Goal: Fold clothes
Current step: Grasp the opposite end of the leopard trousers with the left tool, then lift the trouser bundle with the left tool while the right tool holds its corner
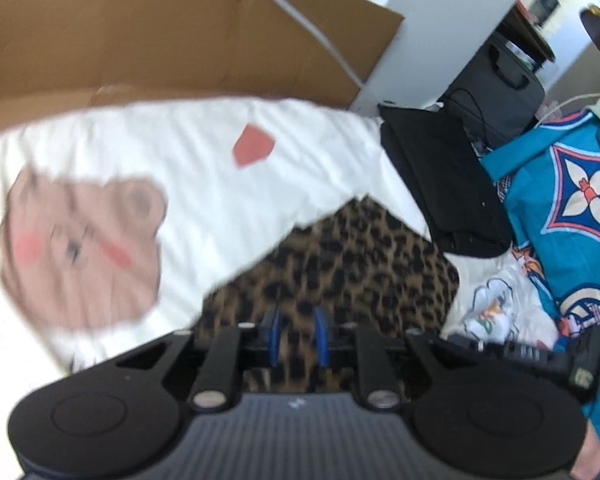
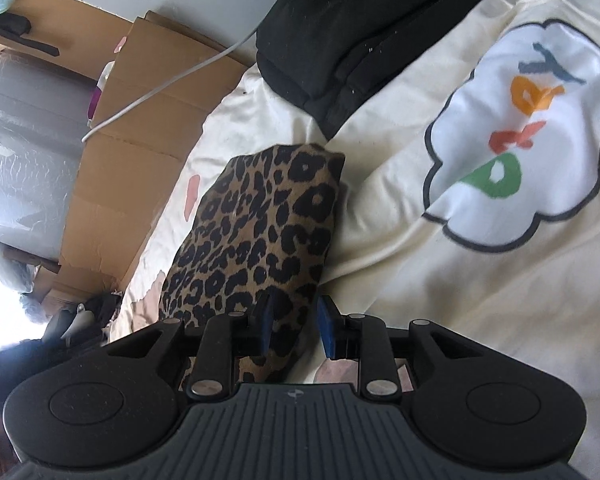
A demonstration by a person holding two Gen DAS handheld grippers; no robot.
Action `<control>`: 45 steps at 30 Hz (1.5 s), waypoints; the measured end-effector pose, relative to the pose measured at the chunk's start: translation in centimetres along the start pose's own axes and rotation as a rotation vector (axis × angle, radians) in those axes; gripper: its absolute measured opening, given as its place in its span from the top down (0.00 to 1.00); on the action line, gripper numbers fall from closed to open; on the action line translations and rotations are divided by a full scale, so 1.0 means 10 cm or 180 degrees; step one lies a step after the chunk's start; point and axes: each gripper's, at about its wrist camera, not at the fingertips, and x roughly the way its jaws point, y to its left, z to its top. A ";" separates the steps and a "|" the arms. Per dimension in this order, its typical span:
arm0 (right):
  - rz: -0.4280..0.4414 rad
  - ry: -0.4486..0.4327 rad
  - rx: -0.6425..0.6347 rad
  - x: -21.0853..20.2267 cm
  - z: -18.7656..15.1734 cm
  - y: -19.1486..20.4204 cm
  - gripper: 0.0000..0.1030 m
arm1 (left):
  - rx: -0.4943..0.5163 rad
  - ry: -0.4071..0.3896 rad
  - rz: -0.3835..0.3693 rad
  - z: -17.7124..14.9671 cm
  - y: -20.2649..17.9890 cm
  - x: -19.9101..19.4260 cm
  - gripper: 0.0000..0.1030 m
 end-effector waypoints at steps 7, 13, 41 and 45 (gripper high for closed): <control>0.0026 0.0034 0.0034 0.05 -0.04 0.01 0.75 | 0.0317 0.0159 0.0125 0.32 -0.12 0.41 0.82; -0.0032 0.0045 -0.0006 0.07 -0.03 -0.02 0.74 | 0.0524 0.0309 0.0078 0.39 -0.18 0.70 0.73; 0.0300 0.0191 0.0206 0.35 -0.09 -0.15 0.68 | 0.0763 0.0204 0.0142 0.22 0.01 0.98 0.98; 0.0444 0.0203 0.0325 0.45 -0.08 -0.15 0.67 | 0.0678 0.0112 0.0108 0.18 0.07 1.00 0.97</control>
